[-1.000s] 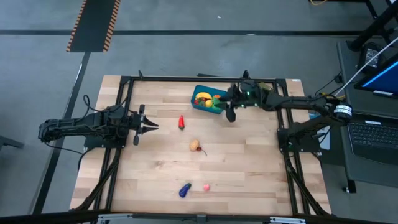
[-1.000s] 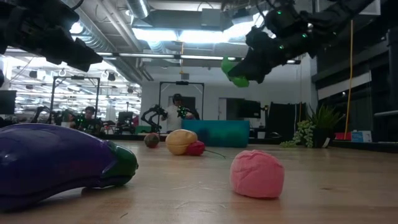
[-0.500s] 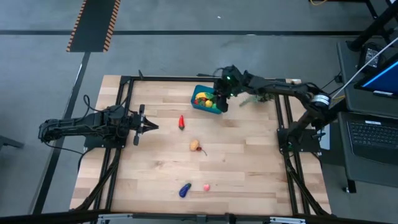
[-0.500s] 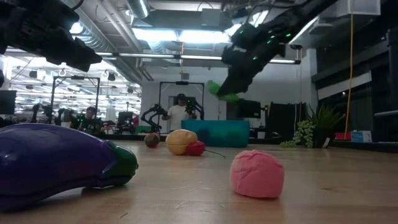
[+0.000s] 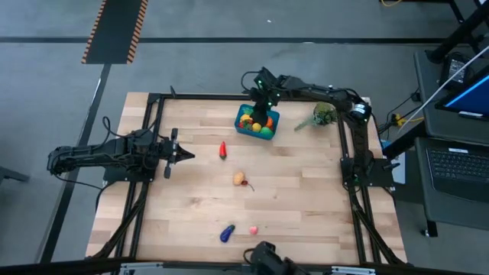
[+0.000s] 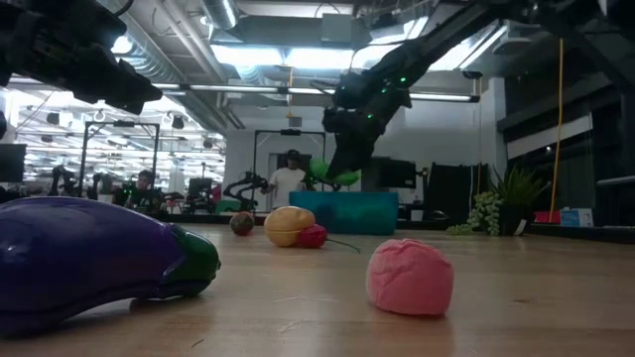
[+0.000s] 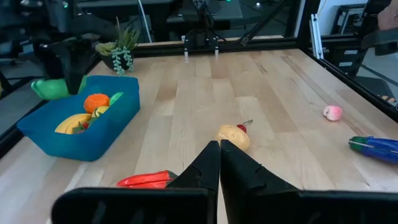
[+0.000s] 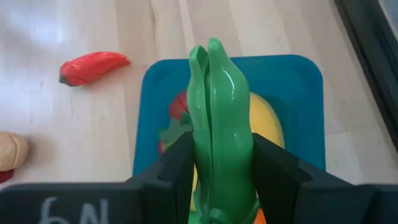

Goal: Pick and placing Produce into tupperware
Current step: Put the green peas into the blue bin, then put the red chili pepper into the blue bin

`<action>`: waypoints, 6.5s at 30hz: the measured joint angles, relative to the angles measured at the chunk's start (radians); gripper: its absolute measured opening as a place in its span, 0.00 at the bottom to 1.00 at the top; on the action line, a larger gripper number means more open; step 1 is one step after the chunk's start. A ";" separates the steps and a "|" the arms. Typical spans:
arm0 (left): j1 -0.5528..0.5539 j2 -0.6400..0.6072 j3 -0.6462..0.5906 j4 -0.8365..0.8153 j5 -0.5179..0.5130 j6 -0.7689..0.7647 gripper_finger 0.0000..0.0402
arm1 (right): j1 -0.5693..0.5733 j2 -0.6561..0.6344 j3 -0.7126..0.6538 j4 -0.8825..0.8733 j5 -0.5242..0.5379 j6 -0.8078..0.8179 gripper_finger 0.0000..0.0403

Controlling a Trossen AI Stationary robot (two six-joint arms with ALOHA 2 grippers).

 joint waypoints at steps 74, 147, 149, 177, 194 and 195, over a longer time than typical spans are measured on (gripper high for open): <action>0.000 0.129 -0.001 0.094 -0.278 -0.053 0.54 | 0.246 -0.683 -0.753 0.549 0.045 0.300 0.54; 0.103 1.401 0.840 -0.374 -0.200 -1.084 0.57 | 0.246 -0.683 -0.753 0.383 0.042 0.078 0.54; 0.098 1.418 0.840 -0.375 -0.202 -1.105 0.57 | 0.246 -0.683 -0.753 0.381 0.042 0.058 0.54; 0.099 1.576 0.845 -0.318 -0.200 -1.180 0.57 | 0.246 -0.683 -0.753 0.380 0.042 -0.022 0.54; 0.100 1.581 0.839 -0.334 -0.212 -1.129 0.29 | 0.245 -0.683 -0.753 0.379 0.042 -0.043 0.54; 0.100 1.582 0.839 -0.336 -0.212 -1.122 0.25 | 0.245 -0.683 -0.753 0.378 0.042 -0.043 0.54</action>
